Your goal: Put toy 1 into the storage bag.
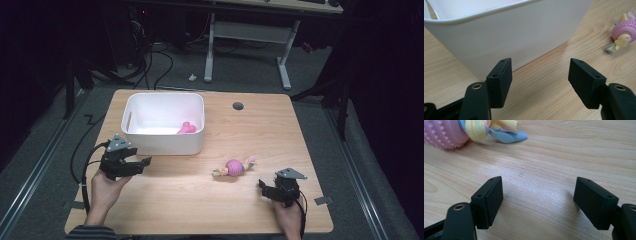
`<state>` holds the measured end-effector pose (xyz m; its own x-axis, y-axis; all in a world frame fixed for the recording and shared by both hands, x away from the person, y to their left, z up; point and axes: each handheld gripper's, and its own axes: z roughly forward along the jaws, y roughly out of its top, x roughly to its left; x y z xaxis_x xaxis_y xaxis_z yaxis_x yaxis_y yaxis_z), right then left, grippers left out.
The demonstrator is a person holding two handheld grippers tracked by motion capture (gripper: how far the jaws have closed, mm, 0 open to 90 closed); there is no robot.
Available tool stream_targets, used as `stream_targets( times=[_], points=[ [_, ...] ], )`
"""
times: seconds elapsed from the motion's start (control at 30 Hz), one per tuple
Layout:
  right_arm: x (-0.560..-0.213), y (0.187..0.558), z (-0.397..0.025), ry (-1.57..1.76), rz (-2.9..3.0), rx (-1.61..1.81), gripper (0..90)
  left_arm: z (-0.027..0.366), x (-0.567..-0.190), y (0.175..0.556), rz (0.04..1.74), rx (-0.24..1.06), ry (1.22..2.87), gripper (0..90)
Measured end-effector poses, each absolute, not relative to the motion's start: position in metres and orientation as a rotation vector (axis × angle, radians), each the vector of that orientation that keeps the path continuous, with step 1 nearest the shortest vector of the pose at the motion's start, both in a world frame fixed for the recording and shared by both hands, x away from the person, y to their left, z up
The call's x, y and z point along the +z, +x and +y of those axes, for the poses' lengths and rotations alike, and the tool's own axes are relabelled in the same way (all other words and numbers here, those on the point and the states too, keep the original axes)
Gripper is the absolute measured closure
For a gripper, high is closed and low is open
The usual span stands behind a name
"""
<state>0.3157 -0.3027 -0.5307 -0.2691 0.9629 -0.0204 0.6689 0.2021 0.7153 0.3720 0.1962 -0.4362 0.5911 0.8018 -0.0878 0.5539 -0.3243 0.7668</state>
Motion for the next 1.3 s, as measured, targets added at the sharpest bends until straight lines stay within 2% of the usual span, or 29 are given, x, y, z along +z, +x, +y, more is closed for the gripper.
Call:
stream_targets(
  times=[0.33, 0.7, 1.3],
  points=[
    [-0.531, 0.316, -0.303, 1.515, 2.013, 0.830, 23.7, 0.192, -0.452, 0.372, 1.100, 0.371, 2.019, 36.1],
    [-0.531, 0.316, -0.303, 1.514, 2.013, 0.830, 23.7, 0.185, -0.475, 0.370, 1.115, 0.281, 1.999, 36.1],
    [-0.531, 0.316, -0.302, 1.520, 2.010, 0.830, 23.7, 0.175, -0.508, 0.369, 1.172, 0.339, 2.048, 36.1]
  ],
)
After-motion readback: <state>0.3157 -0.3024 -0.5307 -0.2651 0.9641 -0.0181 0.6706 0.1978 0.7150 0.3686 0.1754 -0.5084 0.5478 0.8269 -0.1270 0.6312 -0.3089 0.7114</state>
